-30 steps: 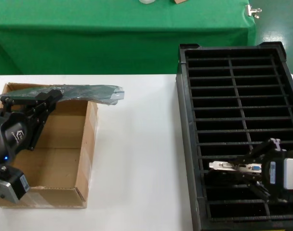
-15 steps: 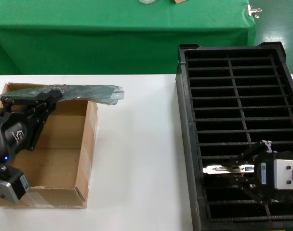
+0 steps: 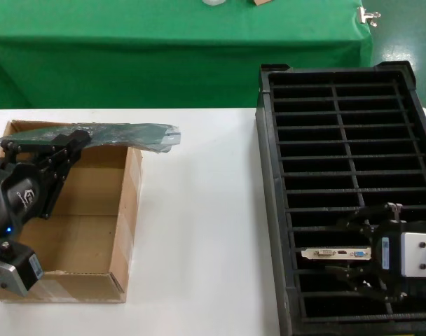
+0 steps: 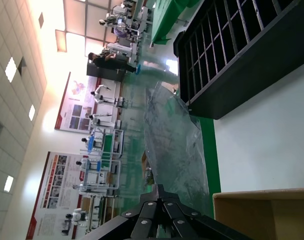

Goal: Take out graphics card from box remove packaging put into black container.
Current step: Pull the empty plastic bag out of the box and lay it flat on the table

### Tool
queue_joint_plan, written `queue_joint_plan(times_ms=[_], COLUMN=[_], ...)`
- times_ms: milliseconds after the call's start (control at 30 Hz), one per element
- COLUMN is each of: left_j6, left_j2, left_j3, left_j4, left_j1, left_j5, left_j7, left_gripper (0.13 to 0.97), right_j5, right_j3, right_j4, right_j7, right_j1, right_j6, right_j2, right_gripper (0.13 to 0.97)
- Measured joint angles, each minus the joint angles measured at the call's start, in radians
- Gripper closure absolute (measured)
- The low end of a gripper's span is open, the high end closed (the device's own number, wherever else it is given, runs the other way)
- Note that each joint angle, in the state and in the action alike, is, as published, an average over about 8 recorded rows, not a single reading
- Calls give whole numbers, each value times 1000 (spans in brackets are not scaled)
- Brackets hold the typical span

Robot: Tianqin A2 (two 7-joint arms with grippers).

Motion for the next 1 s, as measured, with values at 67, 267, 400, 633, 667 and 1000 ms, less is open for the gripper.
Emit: queue_joint_plan(times_ms=[67,267,400,633,667,1000], left_j6=[0,0,0,0,0,0], left_j2=[0,0,0,0,0,0], left_j3=[0,0,0,0,0,0], left_j4=[0,0,0,0,0,0], left_j1=[0,0,0,0,0,0], left_j5=[0,0,0,0,0,0], left_j7=[0,0,0,0,0,0], left_gripper=[958,958,958,958,958,958], right_j5=[-1,-4,-22,-79,-88,-125], right_j3=[6,46,89,183,198,384], right_j4=[8,30,36,-8,-21,-181], right_j7=[5,14,19,8,4,-18], right_j1=[-3,-26,-75,-213,-232,-341], right_j6=[3,64,150,362,396,694], right_j2=[1,-17,-57,-190,-216,-502], right_gripper=[753,664,575,420,394,224])
